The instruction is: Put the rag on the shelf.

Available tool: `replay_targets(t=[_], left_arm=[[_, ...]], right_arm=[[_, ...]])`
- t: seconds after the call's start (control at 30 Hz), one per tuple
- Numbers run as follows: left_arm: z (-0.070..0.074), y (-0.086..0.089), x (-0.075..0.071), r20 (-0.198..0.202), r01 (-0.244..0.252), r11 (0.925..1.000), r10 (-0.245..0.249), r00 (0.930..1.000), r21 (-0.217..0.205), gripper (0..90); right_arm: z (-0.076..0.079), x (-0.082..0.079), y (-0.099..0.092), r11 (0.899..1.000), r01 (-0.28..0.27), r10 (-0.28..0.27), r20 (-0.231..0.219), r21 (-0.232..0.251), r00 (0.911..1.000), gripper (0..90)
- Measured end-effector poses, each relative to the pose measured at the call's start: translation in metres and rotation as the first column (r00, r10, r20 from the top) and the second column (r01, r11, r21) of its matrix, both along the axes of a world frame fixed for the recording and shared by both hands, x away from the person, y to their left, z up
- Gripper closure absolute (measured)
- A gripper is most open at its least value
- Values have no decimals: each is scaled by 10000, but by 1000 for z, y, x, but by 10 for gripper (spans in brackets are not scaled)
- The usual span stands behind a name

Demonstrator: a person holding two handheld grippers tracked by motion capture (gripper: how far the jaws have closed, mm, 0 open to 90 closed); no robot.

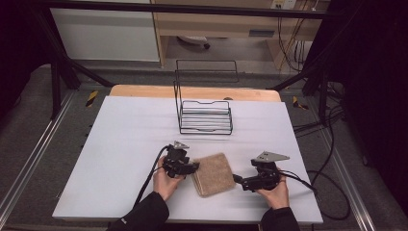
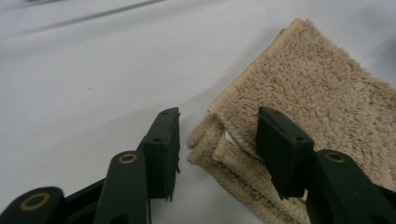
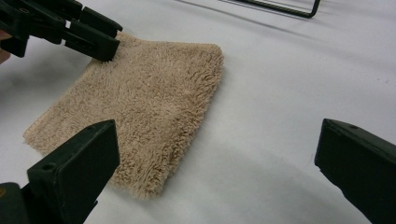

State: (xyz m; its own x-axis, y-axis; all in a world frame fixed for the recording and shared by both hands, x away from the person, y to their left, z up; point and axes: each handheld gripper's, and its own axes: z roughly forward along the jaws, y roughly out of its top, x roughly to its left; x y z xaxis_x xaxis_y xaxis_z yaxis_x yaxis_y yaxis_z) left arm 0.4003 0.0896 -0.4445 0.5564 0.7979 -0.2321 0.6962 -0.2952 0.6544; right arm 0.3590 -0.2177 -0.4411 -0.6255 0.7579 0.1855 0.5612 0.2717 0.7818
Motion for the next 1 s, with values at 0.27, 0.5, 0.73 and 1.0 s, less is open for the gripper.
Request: replay_targets(t=[0.27, 0.5, 0.73, 1.0], left_arm=[[-3, -2, -3, 30, -232, 9994, 233, 9997, -257, 580], [-3, -3, -4, 36, -420, 9989, 421, 9991, -202, 634], [-5, -6, -6, -86, -405, 9981, 402, 9992, -468, 759], [-6, -6, -6, -106, -354, 9976, 349, 9993, -589, 789]], right_arm=[[2, 2, 0, 9998, 94, -94, -8, 150, 10000, 6], [6, 8, 1, 9989, -28, 20, 174, 459, 9998, 13], [10, 25, 11, 9992, -245, 244, 43, 316, 9997, 78], [6, 53, 30, 9989, -341, 351, -293, 331, 9990, 226]])
